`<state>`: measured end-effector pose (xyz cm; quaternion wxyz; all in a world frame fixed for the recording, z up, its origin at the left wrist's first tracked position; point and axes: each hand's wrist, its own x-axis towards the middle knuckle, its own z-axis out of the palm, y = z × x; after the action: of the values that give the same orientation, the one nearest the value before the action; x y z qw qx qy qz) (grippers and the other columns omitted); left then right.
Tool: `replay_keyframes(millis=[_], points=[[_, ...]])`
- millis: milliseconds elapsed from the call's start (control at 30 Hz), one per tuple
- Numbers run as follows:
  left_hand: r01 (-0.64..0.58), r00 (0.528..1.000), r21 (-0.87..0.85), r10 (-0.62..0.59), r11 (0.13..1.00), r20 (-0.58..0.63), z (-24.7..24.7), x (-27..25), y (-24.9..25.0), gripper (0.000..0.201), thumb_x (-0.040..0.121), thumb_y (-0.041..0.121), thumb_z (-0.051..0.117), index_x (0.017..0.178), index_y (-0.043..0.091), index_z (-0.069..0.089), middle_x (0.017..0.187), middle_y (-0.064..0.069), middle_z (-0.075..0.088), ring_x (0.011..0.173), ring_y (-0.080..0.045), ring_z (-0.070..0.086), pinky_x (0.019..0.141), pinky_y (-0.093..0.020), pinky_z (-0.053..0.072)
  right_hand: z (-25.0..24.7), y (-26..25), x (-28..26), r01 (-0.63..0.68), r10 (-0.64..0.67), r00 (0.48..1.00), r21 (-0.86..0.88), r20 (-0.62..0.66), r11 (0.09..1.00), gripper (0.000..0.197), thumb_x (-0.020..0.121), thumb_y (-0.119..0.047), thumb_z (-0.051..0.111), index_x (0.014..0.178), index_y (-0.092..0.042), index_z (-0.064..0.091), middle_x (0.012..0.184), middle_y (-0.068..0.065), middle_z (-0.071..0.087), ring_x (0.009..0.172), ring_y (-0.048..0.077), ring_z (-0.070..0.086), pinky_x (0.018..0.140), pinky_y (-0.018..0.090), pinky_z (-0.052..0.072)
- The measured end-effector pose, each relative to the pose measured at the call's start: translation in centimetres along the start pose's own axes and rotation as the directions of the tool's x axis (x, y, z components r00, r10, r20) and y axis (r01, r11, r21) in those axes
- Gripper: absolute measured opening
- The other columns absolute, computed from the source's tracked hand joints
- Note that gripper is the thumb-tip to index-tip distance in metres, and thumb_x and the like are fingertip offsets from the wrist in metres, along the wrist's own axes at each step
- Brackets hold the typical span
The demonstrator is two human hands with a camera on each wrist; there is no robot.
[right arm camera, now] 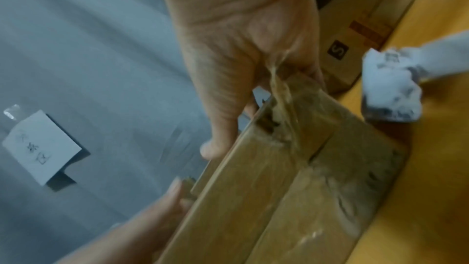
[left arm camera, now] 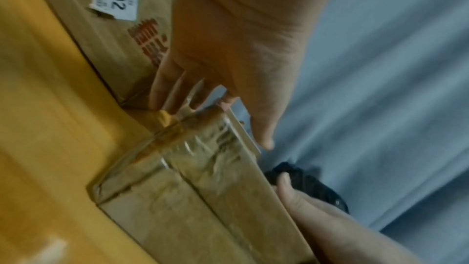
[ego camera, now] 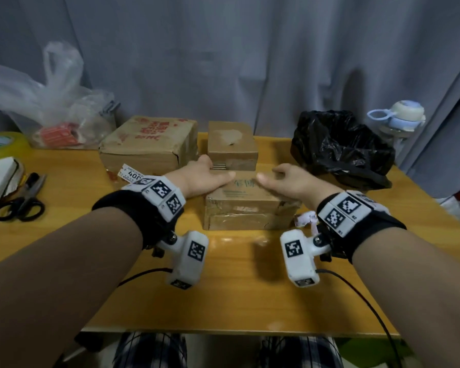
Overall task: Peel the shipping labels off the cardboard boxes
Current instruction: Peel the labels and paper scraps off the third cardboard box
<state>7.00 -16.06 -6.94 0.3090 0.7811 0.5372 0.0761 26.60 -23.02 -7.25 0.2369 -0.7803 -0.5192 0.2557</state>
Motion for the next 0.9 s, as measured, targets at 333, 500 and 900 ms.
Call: replay_keyframes(millis=[333, 500, 900], points=[[-0.026, 1.000, -0.107, 0.025, 0.994, -0.017, 1.4, 0.4, 1.0, 0.078, 0.083, 0.054, 0.061, 0.145, 0.016, 0.034, 0.143, -0.006, 0.046, 0.126, -0.023, 0.047, 0.097, -0.025, 0.036, 1.0, 0.9, 0.6, -0.076, 0.082, 0.997, 0.399, 0.002, 0.914, 0.059, 0.081, -0.027, 0.072, 0.134, -0.018, 0.048, 0.130, 0.008, 0.057, 0.107, 0.021, 0.061, 0.088, 0.032, 0.053], [-0.046, 0.999, -0.225, 0.049, 0.973, 0.008, 1.0, 0.2, 0.8, 0.067, 0.087, 0.043, 0.061, 0.144, 0.016, 0.037, 0.141, -0.005, 0.047, 0.122, -0.020, 0.049, 0.096, -0.024, 0.038, 0.5, 1.1, 0.4, -0.079, 0.091, 0.996, 0.458, -0.003, 0.885, 0.046, 0.087, -0.022, 0.065, 0.132, -0.021, 0.053, 0.121, 0.007, 0.062, 0.085, 0.013, 0.062, 0.056, 0.018, 0.048], [-0.046, 0.999, -0.441, 0.030, 0.896, -0.043, 0.7, 0.8, -1.6, 0.031, 0.097, 0.026, 0.048, 0.127, 0.029, 0.055, 0.101, -0.003, 0.065, 0.073, -0.014, 0.055, 0.056, -0.023, 0.047, 0.5, 2.0, 0.9, -0.041, 0.048, 0.999, 0.486, -0.002, 0.873, 0.041, 0.094, -0.017, 0.055, 0.135, -0.019, 0.050, 0.111, 0.002, 0.061, 0.090, 0.012, 0.061, 0.087, 0.027, 0.052]])
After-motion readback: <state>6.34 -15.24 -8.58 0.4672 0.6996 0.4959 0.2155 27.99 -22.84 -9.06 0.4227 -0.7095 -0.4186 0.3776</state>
